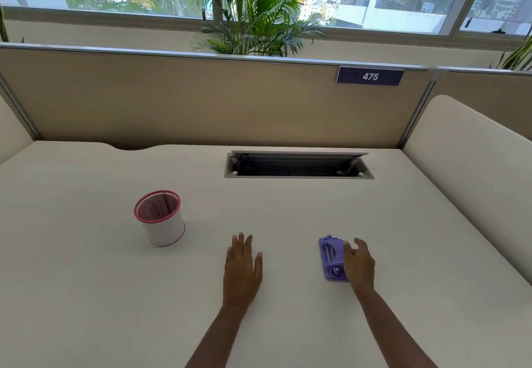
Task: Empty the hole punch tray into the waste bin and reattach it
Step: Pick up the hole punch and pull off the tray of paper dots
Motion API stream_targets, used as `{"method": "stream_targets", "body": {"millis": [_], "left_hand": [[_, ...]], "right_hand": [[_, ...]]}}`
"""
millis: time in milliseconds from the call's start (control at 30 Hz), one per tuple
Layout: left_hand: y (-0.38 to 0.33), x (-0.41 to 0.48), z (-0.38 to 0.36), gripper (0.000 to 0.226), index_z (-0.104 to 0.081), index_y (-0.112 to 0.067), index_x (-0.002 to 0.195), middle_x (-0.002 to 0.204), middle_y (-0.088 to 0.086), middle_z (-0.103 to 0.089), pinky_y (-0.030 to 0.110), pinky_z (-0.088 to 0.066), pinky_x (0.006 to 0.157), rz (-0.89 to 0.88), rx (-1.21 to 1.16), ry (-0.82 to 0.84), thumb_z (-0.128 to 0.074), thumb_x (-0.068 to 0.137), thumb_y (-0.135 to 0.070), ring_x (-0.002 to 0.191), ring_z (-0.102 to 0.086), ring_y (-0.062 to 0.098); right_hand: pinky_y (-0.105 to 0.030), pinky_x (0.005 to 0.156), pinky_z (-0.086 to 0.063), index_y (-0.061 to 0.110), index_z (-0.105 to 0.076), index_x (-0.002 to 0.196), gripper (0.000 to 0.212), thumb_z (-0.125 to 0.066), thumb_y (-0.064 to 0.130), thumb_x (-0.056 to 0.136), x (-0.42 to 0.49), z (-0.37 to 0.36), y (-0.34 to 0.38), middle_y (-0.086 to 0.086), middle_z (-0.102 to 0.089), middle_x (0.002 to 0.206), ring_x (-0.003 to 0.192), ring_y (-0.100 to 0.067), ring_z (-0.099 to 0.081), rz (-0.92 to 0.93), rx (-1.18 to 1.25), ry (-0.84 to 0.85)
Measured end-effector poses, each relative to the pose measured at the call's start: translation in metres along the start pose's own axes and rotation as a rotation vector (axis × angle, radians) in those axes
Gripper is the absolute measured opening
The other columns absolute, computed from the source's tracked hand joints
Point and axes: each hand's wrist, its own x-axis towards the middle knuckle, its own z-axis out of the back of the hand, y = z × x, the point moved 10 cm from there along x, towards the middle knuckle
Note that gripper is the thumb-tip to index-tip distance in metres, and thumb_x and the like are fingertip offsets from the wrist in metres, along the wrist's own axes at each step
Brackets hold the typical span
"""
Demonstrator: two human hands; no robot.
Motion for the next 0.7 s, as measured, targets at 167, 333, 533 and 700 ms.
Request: {"method": "stream_targets", "body": {"millis": [167,333,533,700], "left_hand": [[-0.012,-0.004,0.004,0.048,-0.027,-0.013,0.145,0.156,0.003,-0.025,0.025,-0.011,0.119,0.017,-0.222,-0.008,-0.034,0.1,-0.024,0.148,-0.01,0.015],[-0.024,-0.006,0.004,0.042,-0.037,-0.012,0.14,0.148,0.003,-0.041,0.009,-0.022,0.103,0.046,-0.501,0.028,-0.04,0.098,-0.018,0.139,-0.035,0.015],[-0.033,-0.001,-0.006,0.04,-0.039,-0.02,0.139,0.13,0.002,-0.051,0.02,-0.037,0.09,0.201,-0.799,0.216,-0.037,0.099,-0.022,0.118,-0.05,0.017],[-0.045,-0.003,0.0,0.029,-0.056,-0.011,0.121,0.112,0.012,-0.066,0.024,-0.055,0.074,0.251,-1.139,0.345,-0.044,0.097,-0.024,0.093,-0.067,0.023]], "right_hand": [[-0.038,0.082,-0.047,0.001,-0.055,0.124,0.037,-0.05,0.004,0.088,0.0,-0.007,-0.01,-0.023,-0.06,0.123,0.095,-0.032,-0.057,-0.132,0.15,0.088],[-0.029,0.062,-0.047,-0.004,-0.059,0.116,0.029,-0.046,-0.004,0.09,-0.015,-0.031,-0.011,-0.017,-0.061,0.1,0.072,-0.026,-0.056,-0.262,0.482,0.268],[-0.024,0.047,-0.054,0.002,-0.068,0.089,0.03,-0.039,-0.004,0.089,-0.066,-0.077,0.008,-0.011,-0.063,0.069,0.057,-0.021,-0.058,-0.537,0.757,0.657],[-0.027,0.04,-0.056,-0.007,-0.07,0.043,0.059,-0.034,-0.005,0.09,-0.085,-0.093,0.022,-0.014,-0.068,0.047,0.037,-0.022,-0.065,-0.583,0.908,0.815]]}}
